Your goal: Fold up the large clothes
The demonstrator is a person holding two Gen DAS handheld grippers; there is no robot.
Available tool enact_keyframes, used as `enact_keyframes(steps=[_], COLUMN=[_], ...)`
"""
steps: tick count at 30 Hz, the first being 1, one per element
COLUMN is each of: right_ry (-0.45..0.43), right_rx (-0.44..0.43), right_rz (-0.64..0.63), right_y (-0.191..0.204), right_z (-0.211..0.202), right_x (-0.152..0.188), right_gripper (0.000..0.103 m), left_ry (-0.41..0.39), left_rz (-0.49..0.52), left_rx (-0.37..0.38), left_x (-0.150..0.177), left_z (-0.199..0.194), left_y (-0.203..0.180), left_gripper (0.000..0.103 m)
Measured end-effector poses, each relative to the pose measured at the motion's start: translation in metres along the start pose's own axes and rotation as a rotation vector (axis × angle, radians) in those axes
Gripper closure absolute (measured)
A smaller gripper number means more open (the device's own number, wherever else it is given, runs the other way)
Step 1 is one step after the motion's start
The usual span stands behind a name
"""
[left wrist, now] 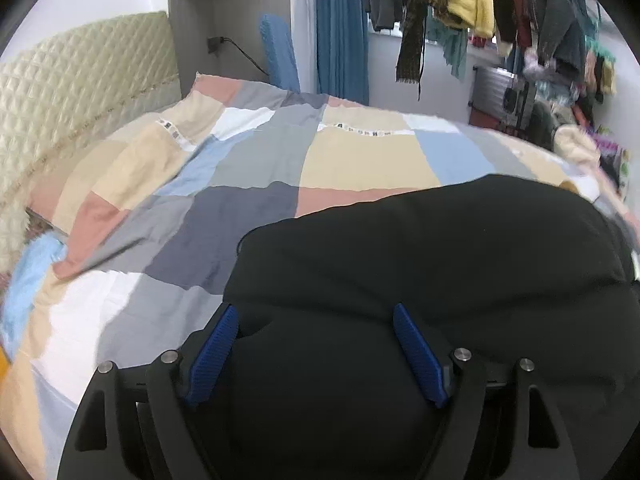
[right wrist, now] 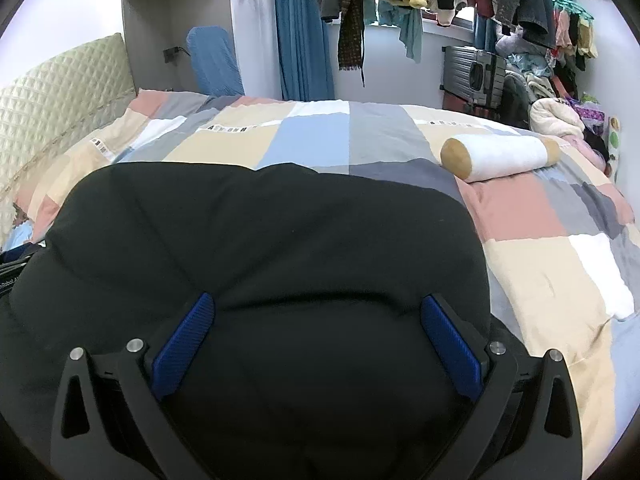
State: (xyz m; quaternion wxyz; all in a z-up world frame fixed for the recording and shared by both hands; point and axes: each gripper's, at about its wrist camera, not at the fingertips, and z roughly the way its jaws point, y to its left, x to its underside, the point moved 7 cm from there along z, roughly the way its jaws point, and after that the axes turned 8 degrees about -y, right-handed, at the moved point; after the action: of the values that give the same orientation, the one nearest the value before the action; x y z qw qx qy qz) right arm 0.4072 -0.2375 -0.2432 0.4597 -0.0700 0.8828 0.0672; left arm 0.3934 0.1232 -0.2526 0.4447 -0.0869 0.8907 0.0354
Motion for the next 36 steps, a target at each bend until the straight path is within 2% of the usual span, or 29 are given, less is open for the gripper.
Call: enact_keyframes(steps=[4,7,10,14,18,20,22,28,34,36], right_ry=[-0.031,-0.105,-0.167,-0.212,-0.233,-0.271,-0.307,-0.431,-0.528,-0.549], right_rx=[-0.018,-0.001,-0.032,-0.071,-0.05,-0.101,-0.138,-0.126,-0.143,-0.158], right_rz=[0.038,0.032,0.045,0.052,0.027,0.069,0.104,0.069,0.008,-0.003], right_y=[-0.003,0.0,0.007,0.018,0.024,0.025,0.025,0.038,0.062,0.069], right_z=[-0.008,-0.032,-0.058,-0.1,-0.141,-0.169,-0.197,-0.287,-0.369,-0.39], right_x=[-0.001,-0.01,-0.021,-0.042,-0.063,-0.073,-0.082,-0.108,-0.131,-0.133], right_gripper=[0.001,0.001,0.0,0.0,0.0,0.0,0.0,0.0,0.0,0.0], left_ry=[-0.034,-0.053,-0.079,-0.154,-0.22,-0.261,-0.292,-0.321,-0.432,-0.469], left_rz=[0.001,0.016,0.031,0.043,0.036,0.04,0.05,0.076,0.074,0.088], left_rx=[-0.016,-0.015,-0.029,0.001,0.046,0.05,0.042,0.051,0.08,0.066], left_x=[0.001,-0.003,-0.011,-0.036,-0.062,-0.073,-0.079,-0.098,-0.11,-0.106], left_z=[-0.006,-0.02,-0.041,-0.099,-0.162,-0.199,-0.229,-0.317,-0.41,-0.438], left_y=[0.001,-0.002,-0.005,-0.022,-0.038,-0.048,-0.054,-0.073,-0.081,-0.08], left_gripper=[0.023,0.024,0.024,0.023,0.014,0.014,0.013,0.012,0.008,0.008])
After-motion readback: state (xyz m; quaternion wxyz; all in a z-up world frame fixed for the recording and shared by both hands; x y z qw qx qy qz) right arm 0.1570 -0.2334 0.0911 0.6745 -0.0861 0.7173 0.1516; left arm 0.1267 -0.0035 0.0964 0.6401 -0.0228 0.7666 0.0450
